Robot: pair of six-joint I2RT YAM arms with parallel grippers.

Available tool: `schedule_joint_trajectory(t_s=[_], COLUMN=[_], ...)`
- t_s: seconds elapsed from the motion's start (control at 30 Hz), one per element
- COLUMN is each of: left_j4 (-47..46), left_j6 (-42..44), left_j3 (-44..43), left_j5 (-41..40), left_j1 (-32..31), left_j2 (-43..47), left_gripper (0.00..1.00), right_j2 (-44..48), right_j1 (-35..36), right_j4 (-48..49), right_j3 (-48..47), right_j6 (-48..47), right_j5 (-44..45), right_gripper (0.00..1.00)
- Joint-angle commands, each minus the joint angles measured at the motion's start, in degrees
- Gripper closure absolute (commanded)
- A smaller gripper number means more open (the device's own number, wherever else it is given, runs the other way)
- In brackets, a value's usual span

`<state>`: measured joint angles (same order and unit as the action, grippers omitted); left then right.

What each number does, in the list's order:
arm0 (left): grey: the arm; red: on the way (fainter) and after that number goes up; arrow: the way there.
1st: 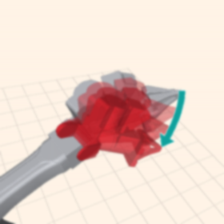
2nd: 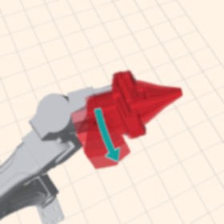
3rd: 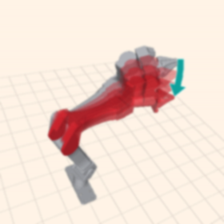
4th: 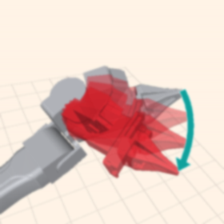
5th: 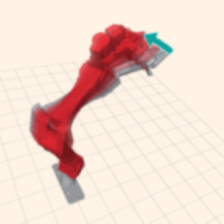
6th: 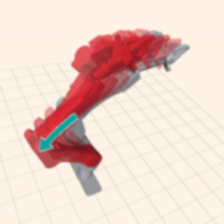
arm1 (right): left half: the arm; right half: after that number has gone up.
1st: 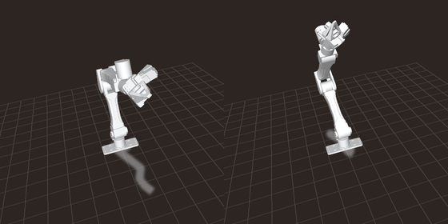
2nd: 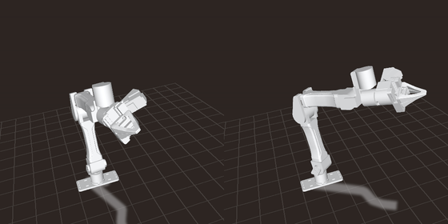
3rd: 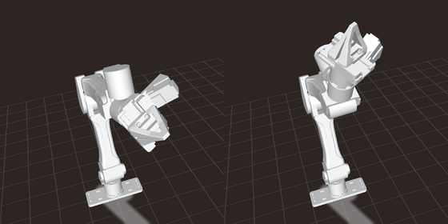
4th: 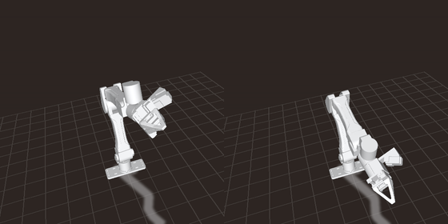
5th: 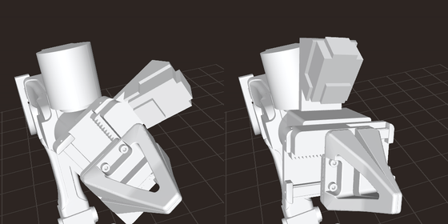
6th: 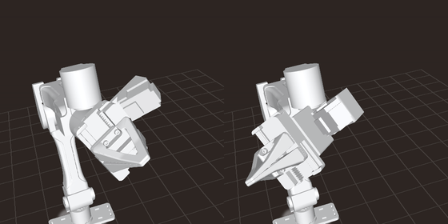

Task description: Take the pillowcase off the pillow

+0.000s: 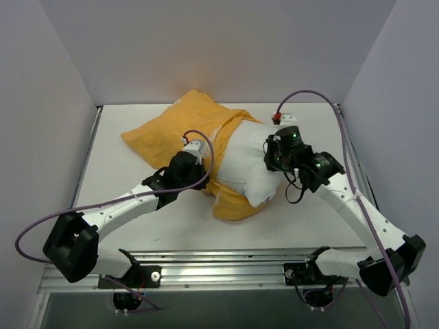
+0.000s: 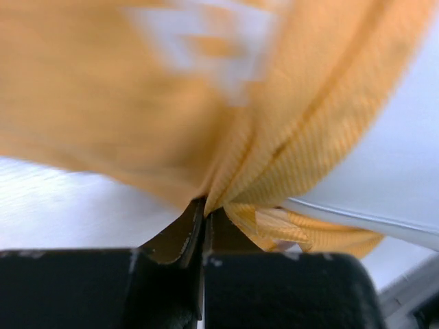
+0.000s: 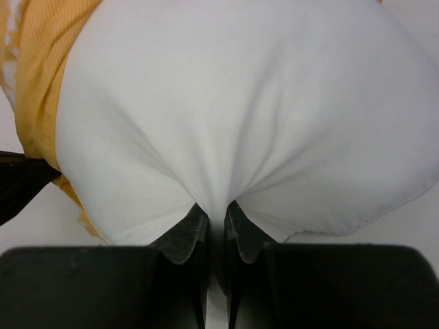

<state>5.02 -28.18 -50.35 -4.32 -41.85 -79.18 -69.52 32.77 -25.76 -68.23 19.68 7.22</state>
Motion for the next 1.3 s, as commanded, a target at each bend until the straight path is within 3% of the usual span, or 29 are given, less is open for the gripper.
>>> schedule_joint_trajectory(t_s=[0.0,0.2,0.43,0.5,0.63,0.73,0.8,0.83,0.87,1.0,1.1,1.27], left_j4=[9.3,7.5,5.5,5.0,3.5,3.4,6.5,7.4,8.3,11.9,12.9,14.7], left_j6=[0.0,-1.4,-8.8,-11.2,-13.6,-10.9,-7.8,-6.3,-4.4,6.0,12.3,21.8], left_j3=[-2.0,0.2,0.2,0.2,0.6,2.3,2.3,1.7,1.3,-2.4,-8.1,-23.3], left_j5=[-16.2,-21.5,-32.2,-30.1,-23.6,-20.4,-17.8,-16.4,-14.9,-6.6,-1.4,4.2], left_j1=[5.5,9.7,14.8,16.7,17.5,16.4,16.0,15.9,15.7,14.1,12.5,9.9], left_j2=[2.0,4.7,-3.2,-5.4,-6.6,-1.6,3.3,5.0,6.7,14.2,13.4,3.0], left_gripper=[0.98,0.97,0.97,0.97,0.97,0.91,0.80,0.74,0.61,0.24,0.14,0.13], right_j2=[7.0,9.0,11.1,11.4,12.3,12.0,9.8,9.1,8.1,7.3,6.0,1.8], right_j1=[-3.9,-5.3,-5.4,-5.4,-5.4,-5.4,-5.2,-5.2,-5.1,-4.9,-5.3,-6.5], right_j4=[-5.2,-9.7,-11.5,-12.4,-10.9,-9.0,-8.3,-7.9,-7.5,-4.8,-3.2,1.2], right_j3=[-8.9,-16.0,-22.4,-22.7,-15.7,-9.6,-4.5,-3.1,-0.8,0.8,-2.0,-2.4], right_j6=[-4.4,-5.4,-6.3,-7.6,-9.4,-8.8,-8.6,-8.7,-8.4,-8.0,-7.1,-4.3], right_j5=[2.8,3.9,-1.8,-3.9,-16.7,-25.2,-32.7,-34.5,-36.0,-37.9,-32.8,-25.5], right_gripper=[1.00,1.00,1.00,1.00,1.00,1.00,0.99,0.95,0.81,0.48,0.32,0.21])
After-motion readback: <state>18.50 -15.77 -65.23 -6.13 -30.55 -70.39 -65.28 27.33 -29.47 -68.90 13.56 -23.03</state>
